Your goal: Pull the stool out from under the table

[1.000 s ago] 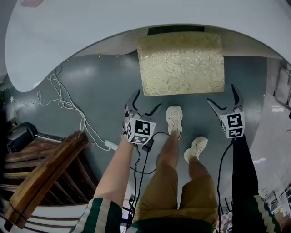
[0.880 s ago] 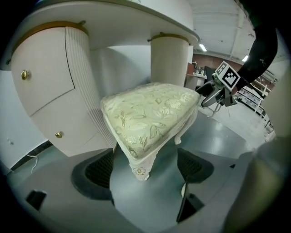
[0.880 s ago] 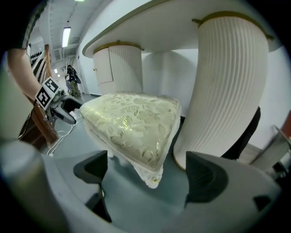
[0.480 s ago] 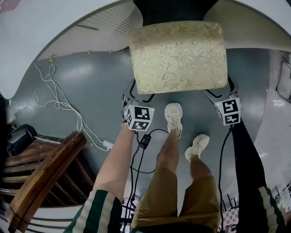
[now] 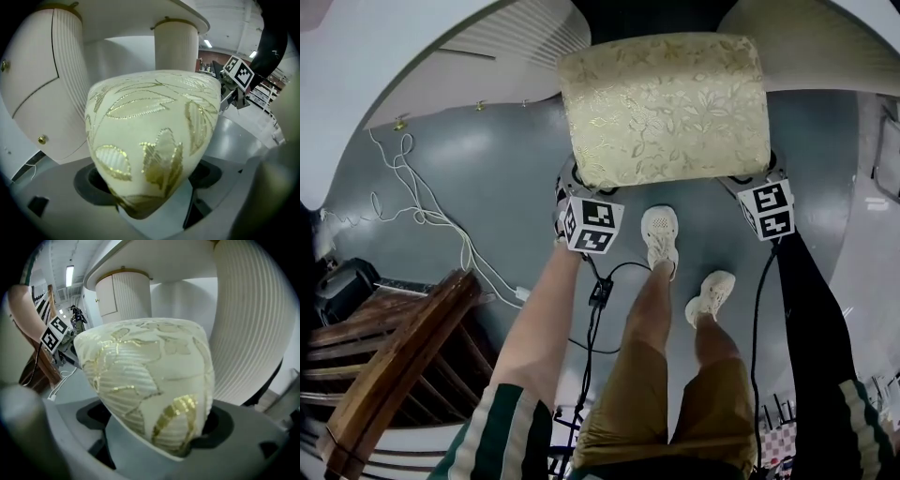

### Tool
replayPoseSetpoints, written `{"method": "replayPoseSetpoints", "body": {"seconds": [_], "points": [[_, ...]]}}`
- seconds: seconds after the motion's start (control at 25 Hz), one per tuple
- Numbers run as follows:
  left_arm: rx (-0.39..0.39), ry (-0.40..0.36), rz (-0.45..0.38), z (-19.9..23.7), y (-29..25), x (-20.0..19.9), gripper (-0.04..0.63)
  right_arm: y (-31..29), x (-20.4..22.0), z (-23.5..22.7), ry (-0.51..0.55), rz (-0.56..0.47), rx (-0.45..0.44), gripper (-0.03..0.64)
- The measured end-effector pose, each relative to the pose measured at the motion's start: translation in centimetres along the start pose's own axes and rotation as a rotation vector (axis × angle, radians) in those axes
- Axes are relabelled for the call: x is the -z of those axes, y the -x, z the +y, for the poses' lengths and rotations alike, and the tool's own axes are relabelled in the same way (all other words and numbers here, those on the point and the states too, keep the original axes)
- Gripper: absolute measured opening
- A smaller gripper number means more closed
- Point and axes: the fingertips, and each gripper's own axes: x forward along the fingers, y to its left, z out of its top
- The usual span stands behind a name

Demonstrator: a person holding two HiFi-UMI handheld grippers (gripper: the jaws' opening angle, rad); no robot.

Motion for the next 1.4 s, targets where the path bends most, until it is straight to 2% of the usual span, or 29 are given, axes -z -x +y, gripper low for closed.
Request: {"method": "replayPoseSetpoints", "body": {"seconds": [0.28,0.52,0.96,1.4], "points": [[0.042,0.035,0.075,0.1,0.4,0.1,0.440,0.4,0.3,0.2,-0.046,0.074,-0.026,0.510],[0.093,0.013,0.114,0.6,1.5,-0.4,0.434,1.4,0.1,1.2,-0.110,0.068,-0.040,0.506],[0.110,-0.045,0.202,1.2,3.6,-0.9,0.431,1.5,0.9,3.1,-0.218,0.137,-0.105,0.506],[0.080,-0.065,0.258,1.7,4.1,-1.2,0.430,0.7,1.4,3.4,-0.237,0.151,-0.153,0.506]]}}
